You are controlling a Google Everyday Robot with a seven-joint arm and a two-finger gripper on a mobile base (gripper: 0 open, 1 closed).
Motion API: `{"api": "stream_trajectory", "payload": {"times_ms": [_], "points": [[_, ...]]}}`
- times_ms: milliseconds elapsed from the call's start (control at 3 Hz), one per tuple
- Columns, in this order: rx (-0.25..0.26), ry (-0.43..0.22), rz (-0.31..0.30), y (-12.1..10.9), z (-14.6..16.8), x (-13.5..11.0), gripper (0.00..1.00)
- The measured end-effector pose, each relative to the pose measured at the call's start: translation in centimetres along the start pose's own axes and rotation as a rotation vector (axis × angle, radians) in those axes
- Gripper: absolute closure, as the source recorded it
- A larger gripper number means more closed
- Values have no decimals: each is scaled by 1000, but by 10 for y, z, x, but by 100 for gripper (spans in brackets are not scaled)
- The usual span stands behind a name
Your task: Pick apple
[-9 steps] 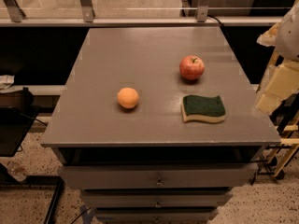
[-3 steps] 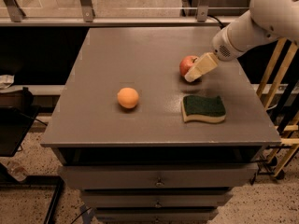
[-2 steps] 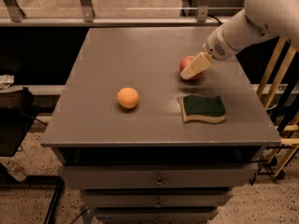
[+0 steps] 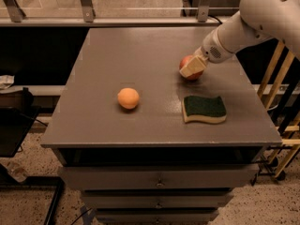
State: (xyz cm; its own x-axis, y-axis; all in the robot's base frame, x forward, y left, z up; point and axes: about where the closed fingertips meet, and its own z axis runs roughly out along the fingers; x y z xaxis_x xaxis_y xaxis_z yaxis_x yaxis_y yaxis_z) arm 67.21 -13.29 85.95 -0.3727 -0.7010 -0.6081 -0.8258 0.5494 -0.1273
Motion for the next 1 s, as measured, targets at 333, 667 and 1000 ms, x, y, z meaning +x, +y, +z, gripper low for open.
{"api": "stream_trajectory", "payload": {"times_ms": [333,667,1000], "points": [[-10,-7,-22,6,-3,-7,87],[7,-25,-92,6,-29,-23,100],[26,-19,-176,7,-57,-40,100]]}}
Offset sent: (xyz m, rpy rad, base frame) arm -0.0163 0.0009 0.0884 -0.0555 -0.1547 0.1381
